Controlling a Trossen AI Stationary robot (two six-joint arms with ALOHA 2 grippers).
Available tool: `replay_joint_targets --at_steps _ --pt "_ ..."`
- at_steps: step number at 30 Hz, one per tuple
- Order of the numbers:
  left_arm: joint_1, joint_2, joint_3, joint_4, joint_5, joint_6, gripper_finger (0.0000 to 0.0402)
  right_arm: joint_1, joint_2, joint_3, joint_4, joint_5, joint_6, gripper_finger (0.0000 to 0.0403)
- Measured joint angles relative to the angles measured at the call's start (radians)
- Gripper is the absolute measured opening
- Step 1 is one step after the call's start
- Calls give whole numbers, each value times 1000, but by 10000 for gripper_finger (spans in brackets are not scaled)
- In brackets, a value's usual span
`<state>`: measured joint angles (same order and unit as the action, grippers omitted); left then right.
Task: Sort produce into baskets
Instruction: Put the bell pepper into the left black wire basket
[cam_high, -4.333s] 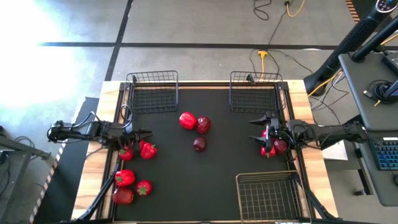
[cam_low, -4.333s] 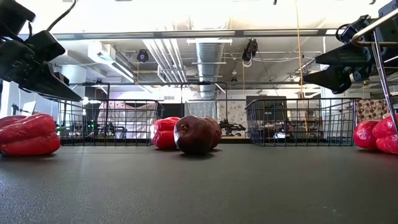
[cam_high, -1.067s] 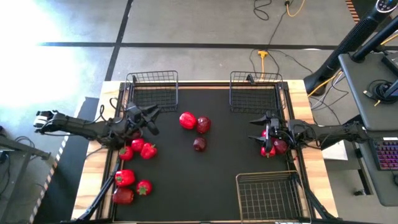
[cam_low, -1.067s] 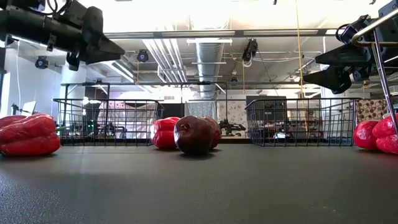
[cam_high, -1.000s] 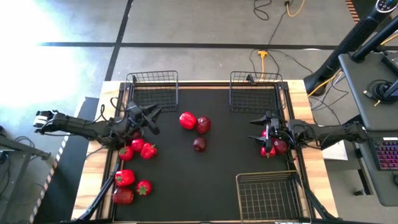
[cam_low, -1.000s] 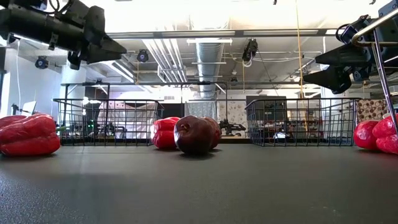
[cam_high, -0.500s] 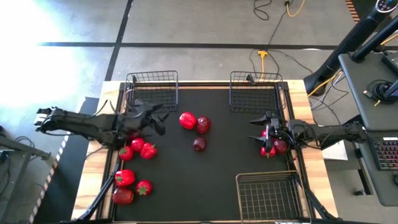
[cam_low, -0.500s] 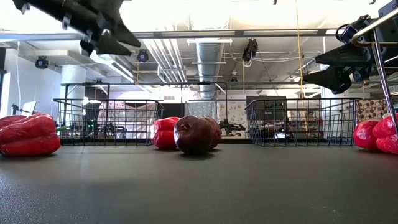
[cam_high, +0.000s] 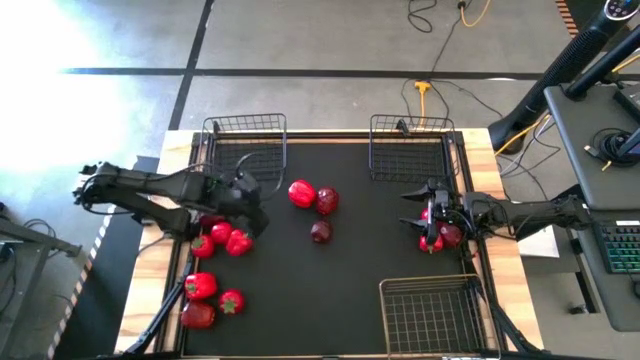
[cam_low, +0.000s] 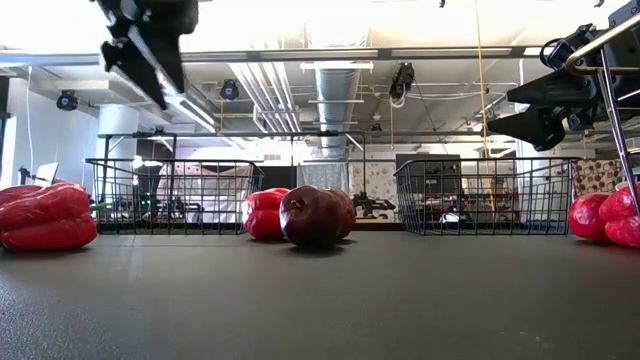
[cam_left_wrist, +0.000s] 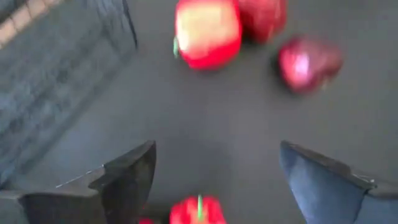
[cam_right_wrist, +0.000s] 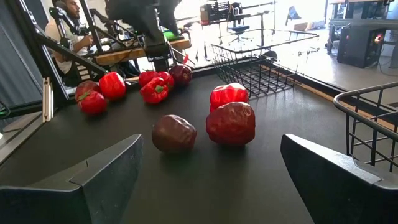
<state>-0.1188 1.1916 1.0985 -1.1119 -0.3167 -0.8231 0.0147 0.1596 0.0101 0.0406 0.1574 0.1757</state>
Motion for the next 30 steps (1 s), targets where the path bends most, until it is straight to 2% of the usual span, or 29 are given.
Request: replay_joint_targets --at_steps 4,8,11,19,24,30 --pt "0 83 43 -170 148 -63 339 0 0 0 0 0 0 373" --pt "0 152 24 -197 248 -54 347 0 0 0 0 0 0 373" --pt "0 196 -4 -194 251 -19 351 0 0 0 0 0 0 373" --pt "-39 259 -109 -189 285 -111 350 0 0 0 0 0 0 373" --pt "-70 274 -121 -165 274 -117 351 0 0 0 0 0 0 373" --pt "-78 275 -126 -59 270 -131 351 0 0 0 0 0 0 373"
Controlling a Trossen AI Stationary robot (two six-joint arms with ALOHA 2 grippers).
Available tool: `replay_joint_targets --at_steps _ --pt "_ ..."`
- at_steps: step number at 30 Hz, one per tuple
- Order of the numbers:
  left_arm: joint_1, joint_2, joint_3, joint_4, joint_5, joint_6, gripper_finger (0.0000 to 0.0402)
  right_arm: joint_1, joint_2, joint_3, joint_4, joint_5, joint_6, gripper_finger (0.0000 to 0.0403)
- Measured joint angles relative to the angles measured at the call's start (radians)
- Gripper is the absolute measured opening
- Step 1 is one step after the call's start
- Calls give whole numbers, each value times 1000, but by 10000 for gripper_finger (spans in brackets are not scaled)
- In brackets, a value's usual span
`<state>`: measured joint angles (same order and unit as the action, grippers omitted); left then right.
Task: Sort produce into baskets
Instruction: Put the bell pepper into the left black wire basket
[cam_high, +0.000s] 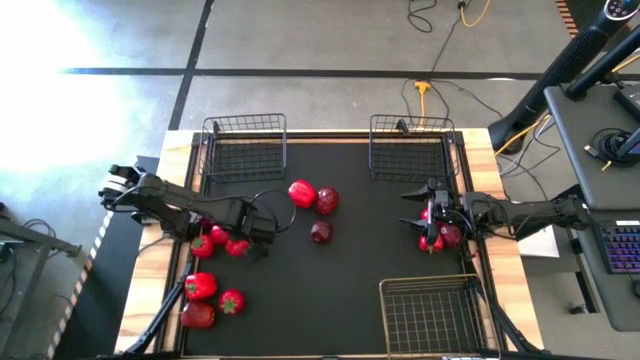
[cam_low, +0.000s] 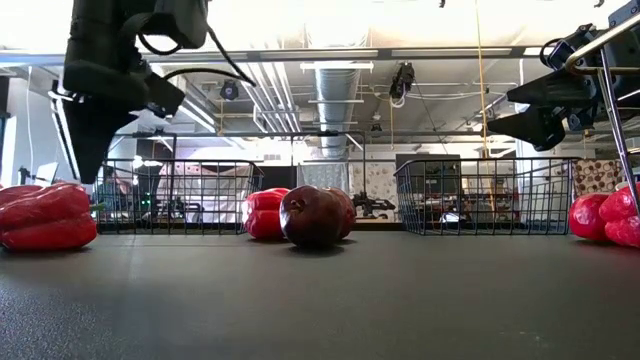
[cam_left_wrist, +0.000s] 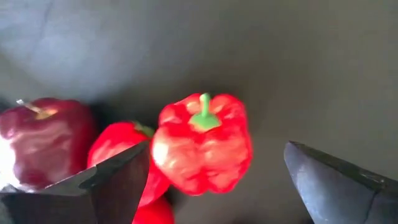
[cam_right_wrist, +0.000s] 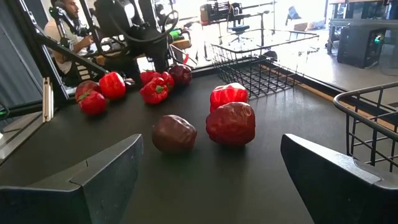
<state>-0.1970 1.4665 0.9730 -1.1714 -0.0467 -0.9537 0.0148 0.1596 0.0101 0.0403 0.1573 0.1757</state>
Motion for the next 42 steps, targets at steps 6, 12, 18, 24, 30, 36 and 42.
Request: replay_joint_targets --at_steps 6,12,18,24,30,36,42 --pt "0 3 -18 -5 0 -18 351 0 0 0 0 0 0 373" --pt "-1 3 -90 13 32 -38 351 0 0 0 0 0 0 373" --pt "-1 3 -133 76 32 -32 350 0 0 0 0 0 0 373" --pt "-1 3 -152 108 29 -28 348 0 0 0 0 0 0 373" --pt "-3 3 -219 185 23 -24 328 0 0 0 0 0 0 373" --pt "-3 3 -262 211 10 2 306 0 0 0 0 0 0 373" --pt "-3 3 -239 213 -62 -3 276 0 0 0 0 0 0 373"
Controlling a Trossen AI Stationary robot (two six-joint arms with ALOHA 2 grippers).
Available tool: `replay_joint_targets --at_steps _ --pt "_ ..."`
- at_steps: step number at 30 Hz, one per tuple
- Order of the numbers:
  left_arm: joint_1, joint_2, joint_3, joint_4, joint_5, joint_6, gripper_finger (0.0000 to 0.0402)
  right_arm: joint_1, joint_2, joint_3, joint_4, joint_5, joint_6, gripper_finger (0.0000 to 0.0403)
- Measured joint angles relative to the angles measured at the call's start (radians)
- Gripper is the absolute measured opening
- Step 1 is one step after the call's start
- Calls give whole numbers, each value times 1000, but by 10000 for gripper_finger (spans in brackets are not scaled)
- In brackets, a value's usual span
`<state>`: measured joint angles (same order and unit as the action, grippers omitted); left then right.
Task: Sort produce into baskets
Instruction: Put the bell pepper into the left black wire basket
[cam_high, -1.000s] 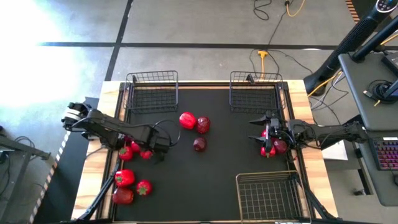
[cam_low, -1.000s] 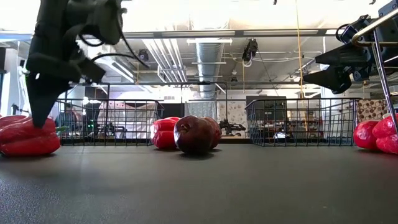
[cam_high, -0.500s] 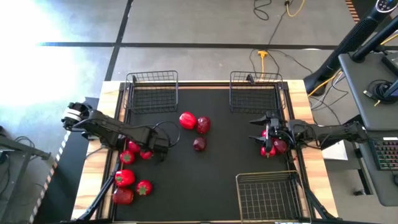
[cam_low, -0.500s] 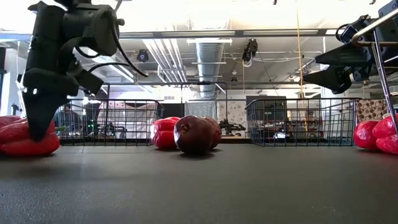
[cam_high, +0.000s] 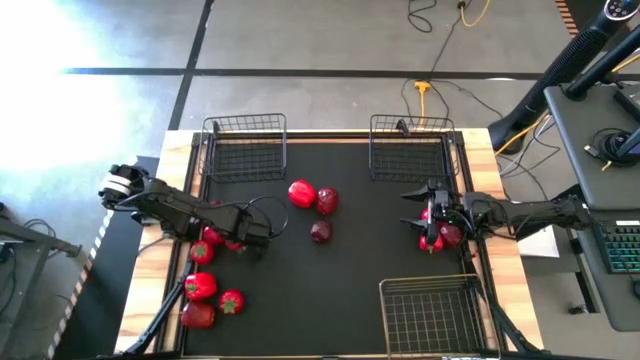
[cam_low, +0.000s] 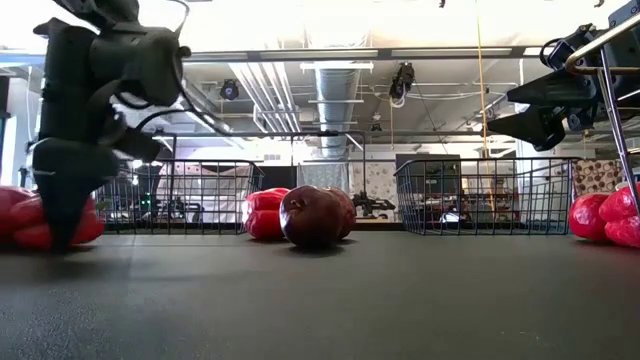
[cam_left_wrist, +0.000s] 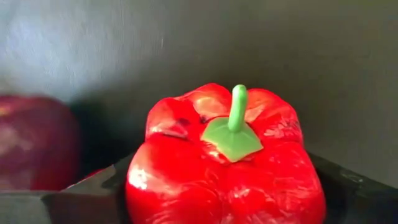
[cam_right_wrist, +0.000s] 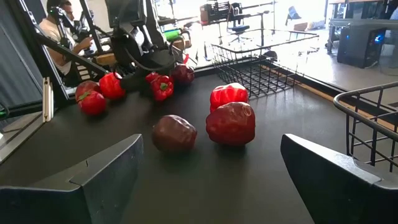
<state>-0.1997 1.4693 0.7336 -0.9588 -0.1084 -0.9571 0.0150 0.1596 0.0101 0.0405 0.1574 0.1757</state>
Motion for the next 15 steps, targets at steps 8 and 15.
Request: replay_joint_targets --at_steps 8,15 --pt "0 0 181 -68 -130 104 262 0 0 0 0 0 0 373" --pt "86 0 489 -313 -488 258 268 0 0 0 0 0 0 373"
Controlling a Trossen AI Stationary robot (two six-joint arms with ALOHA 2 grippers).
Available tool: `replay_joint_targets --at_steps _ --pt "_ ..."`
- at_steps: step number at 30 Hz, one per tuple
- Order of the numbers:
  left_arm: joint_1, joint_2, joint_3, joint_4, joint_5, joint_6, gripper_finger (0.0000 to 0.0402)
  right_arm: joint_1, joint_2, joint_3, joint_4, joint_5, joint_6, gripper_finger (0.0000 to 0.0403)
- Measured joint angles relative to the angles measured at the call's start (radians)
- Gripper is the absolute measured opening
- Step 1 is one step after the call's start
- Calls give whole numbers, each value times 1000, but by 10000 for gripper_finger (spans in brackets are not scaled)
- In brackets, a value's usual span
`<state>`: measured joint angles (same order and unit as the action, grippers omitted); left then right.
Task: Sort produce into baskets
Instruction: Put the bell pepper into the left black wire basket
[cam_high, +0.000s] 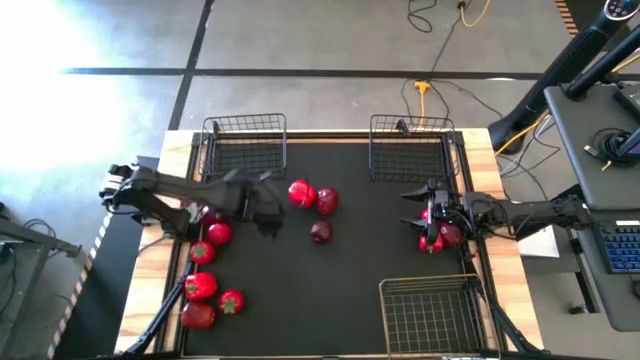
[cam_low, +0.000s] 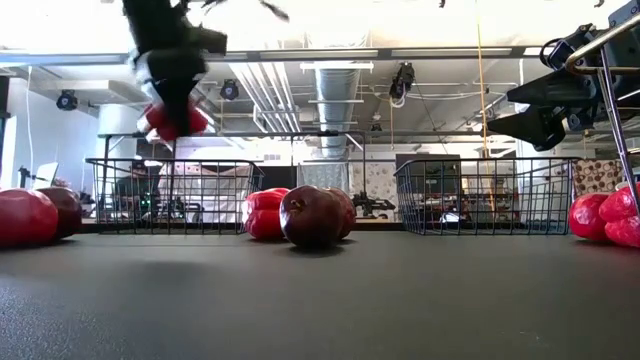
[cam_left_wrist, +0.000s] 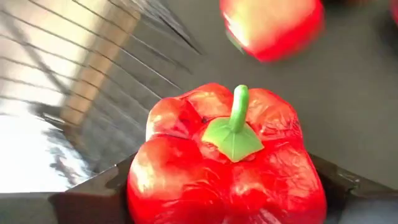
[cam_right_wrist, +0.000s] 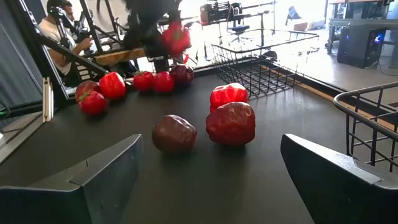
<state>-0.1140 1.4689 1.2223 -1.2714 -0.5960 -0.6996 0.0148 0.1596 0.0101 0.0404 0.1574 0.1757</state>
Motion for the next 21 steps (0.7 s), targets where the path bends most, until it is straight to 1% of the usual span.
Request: replay_joint_targets --at_steps 2,3,6,9,13,14,15,16,19,20,21 --pt "58 -2 73 -29 -83 49 268 0 0 0 0 0 0 373" --pt "92 -4 100 -29 -108 81 268 0 0 0 0 0 0 373" --pt "219 -10 147 16 -135 191 268 0 0 0 0 0 0 373" --pt "369 -9 146 94 -128 279 268 0 0 0 0 0 0 373" --pt "563 -5 81 272 -118 358 268 0 0 0 0 0 0 373" --pt "608 -3 58 329 -99 382 268 0 0 0 0 0 0 373" --pt "652 0 33 390 -57 401 268 0 0 0 0 0 0 373" --pt "695 2 7 452 3 414 268 0 0 0 0 0 0 373" --pt "809 19 -81 609 227 424 268 0 0 0 0 0 0 373" --pt "836 26 -112 654 275 423 268 0 0 0 0 0 0 373" --pt "857 34 -139 691 300 419 268 0 0 0 0 0 0 373"
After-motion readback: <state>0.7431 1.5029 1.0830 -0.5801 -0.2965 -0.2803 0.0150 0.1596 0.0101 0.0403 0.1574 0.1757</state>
